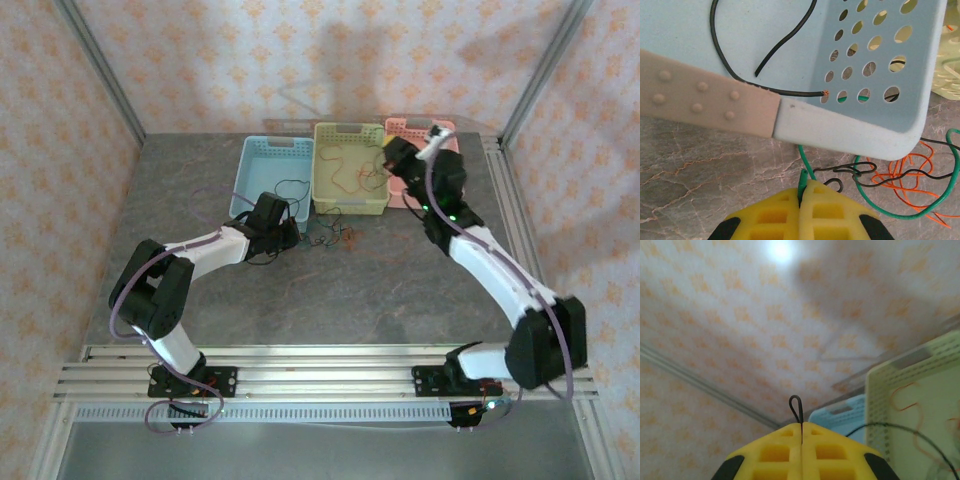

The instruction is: Untangle the cables

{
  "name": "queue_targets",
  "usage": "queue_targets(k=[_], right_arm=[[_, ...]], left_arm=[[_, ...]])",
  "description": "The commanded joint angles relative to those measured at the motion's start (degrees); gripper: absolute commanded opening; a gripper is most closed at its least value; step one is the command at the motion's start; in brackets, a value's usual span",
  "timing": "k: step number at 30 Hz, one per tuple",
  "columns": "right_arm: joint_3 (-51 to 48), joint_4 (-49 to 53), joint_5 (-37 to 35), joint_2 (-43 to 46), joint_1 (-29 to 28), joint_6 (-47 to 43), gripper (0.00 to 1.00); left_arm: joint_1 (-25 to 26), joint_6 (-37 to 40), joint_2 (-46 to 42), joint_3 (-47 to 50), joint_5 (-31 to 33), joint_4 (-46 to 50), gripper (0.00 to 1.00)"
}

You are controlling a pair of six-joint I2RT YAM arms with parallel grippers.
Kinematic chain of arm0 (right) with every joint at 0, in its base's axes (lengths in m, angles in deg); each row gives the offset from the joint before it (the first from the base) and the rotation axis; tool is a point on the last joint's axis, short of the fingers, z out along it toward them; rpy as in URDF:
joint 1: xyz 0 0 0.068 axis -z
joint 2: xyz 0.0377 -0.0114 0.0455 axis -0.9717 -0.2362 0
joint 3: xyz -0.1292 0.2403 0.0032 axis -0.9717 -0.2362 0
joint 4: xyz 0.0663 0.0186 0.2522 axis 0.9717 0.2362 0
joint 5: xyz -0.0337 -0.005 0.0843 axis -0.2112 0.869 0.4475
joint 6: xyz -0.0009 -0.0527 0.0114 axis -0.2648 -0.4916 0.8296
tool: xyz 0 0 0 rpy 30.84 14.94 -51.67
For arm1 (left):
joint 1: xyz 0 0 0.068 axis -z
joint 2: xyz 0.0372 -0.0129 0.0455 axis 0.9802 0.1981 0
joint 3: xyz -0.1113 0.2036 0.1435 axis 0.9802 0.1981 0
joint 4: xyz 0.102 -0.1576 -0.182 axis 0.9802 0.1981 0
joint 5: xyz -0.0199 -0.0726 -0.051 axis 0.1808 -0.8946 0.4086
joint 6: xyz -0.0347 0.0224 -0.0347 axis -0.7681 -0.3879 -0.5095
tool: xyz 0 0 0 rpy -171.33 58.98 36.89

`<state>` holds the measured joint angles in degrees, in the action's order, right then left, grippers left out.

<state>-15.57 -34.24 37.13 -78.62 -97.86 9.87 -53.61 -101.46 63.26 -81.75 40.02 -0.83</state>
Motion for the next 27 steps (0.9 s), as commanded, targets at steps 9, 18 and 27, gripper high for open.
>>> queue_targets(k=[9,18,27], right_arm=[[24.7,-9.2,5.5,-28.1,-9.3,5.5,0.0],[36.0,-10.5,2.6,-45.7,-13.4,7.6,0.03],[25.1,-8.2,-4.2,-39.9,-13.6,-1.9,0.45]], left_arm=[[-0.2,0.3,0.0,-1.0,0.8,0.4,0.0],[-0.2,0.3,-0.1,-1.1,0.7,0.4,0.0],[-0.2,0.4,-0.2,-1.0,0.8,0.3,0.0]])
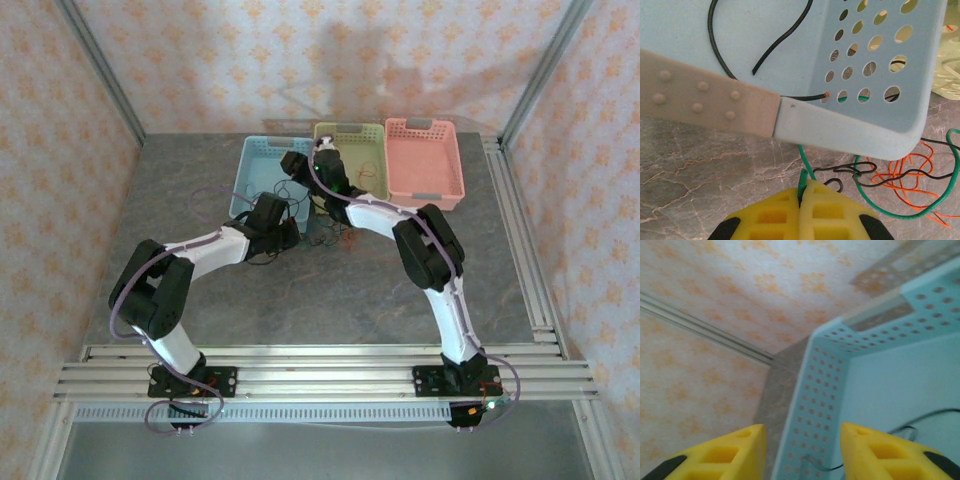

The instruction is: Untangle the cables

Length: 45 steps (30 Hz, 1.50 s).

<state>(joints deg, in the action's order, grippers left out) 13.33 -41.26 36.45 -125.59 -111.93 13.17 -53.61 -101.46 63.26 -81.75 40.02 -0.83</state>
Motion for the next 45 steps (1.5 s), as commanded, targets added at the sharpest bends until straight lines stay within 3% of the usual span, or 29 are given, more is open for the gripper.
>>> queue_targets(k=[1,11,17,22,27,33,45], right_arm=[[-6.6,-1.2,-4.3,10.0,0.8,-7.1,0.46],[-34.6,0.4,-12.5,43.0,4.3,-26.7,0.51],[-48.4,1.4,-11.7,53.3,4.3,-32.7,0.5],[-56.0,-5.5,-5.7,50.0,3.8,-37.8,0.5],[-56.0,-7.2,-2.1,43.3,0.1,-43.7,0.5],[-57.7,-15.8,0.4,38.3,-1.1,-41.8,0.5],[-56.4,-10.6,-16.9,38.6,-1.2,-38.1,0.54]], left_arm=[[-0.2,0.4,-0.2,-0.9,0.8,0.3,0.0],[-0.2,0.4,-0.6,-0.6,0.9,-0.2,0.0],[-0.2,0.7,-1.1,-0.1,0.3,-1.3,0.0],[-0.1,1.0,-2.1,0.7,-0.4,-2.7,0.0],[0.3,1.0,-3.1,1.8,-2.2,-5.8,0.0],[1.3,1.4,-3.9,2.5,-3.7,-8.9,0.0],[3.2,4.1,-9.7,5.0,-5.4,-14.3,0.0]])
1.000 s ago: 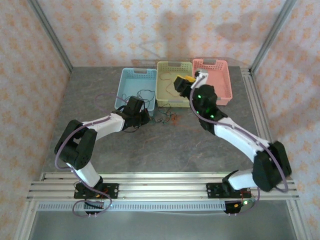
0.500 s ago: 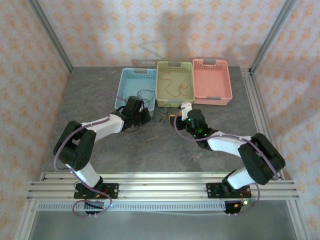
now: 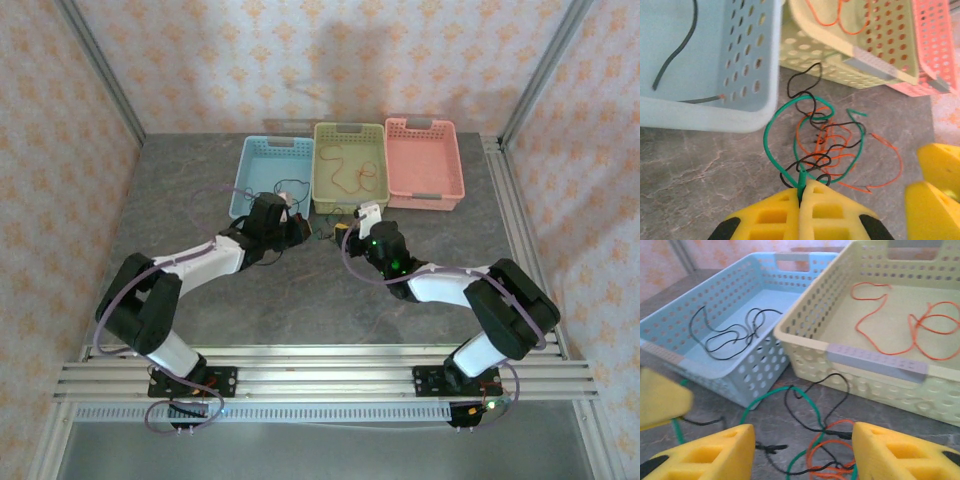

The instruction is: Untangle the cables

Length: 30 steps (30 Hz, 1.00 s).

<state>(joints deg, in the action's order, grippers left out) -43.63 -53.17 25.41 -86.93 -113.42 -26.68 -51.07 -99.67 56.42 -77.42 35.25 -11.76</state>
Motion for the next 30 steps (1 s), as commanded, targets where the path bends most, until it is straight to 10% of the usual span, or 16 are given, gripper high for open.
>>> queue_targets(k=[1,30], right_arm=[[1.2,2.7,-6.2,-0.2,0.4,2.4,0.54],[14.4,28.4,2.3,-8.6,4.9,9.0,0.51]], left_arm=[[0.8,2.7,-3.5,0.9,-0.1,-3.3,0.0],[-1.4,1.9,-5.7,0.8,17.3,8.9,0.0]])
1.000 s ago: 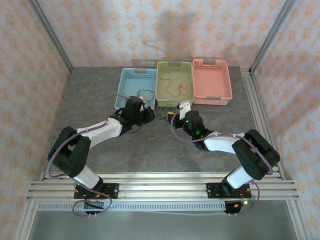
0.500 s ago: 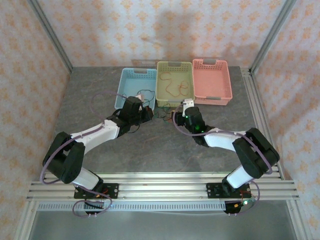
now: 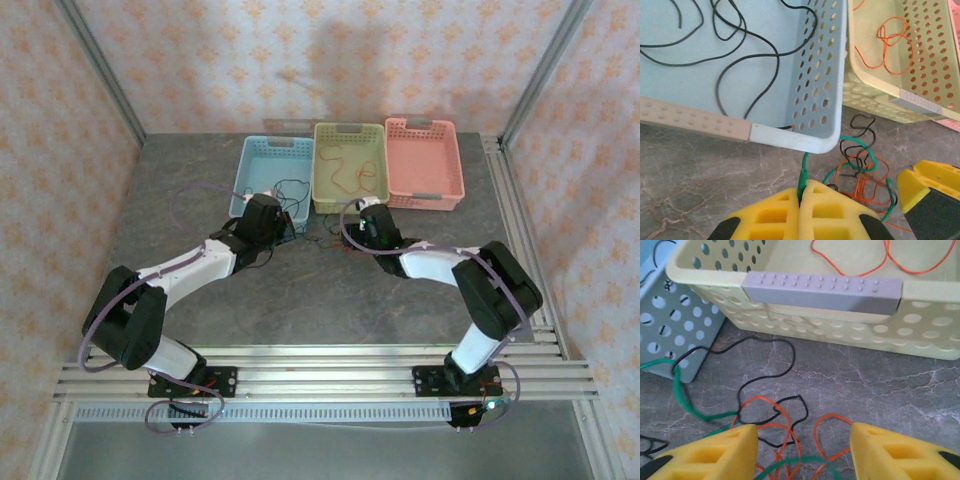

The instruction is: Untangle the cables

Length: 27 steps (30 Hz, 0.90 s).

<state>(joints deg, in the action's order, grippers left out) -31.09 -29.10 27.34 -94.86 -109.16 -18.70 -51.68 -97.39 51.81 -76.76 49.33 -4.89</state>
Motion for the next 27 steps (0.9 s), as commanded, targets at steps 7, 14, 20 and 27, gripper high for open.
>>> queue_targets(k=[7,14,20,27], right_arm=[[6.1,10.4,4.7,-5.0,1.4,1.8,0.44],[7.5,12.3,6.7,-5.8,1.4,1.7,0.41],[6.3,10.5,7.8,-4.2,1.4,1.4,0.31],[-2.1,-1.6,6.2,3.7,1.3,1.5,0.35]], left_arm=[[-1.4,-1.0,-0.6,0.1,3.1,2.5,0.0],[-1.6,-1.3,-0.4,0.2,3.4,2.7,0.0],[-1.6,-1.1,-0.3,0.3,2.2,1.9,0.0],[-1.4,-1.0,0.4,1.3,-4.8,-4.0,0.0]])
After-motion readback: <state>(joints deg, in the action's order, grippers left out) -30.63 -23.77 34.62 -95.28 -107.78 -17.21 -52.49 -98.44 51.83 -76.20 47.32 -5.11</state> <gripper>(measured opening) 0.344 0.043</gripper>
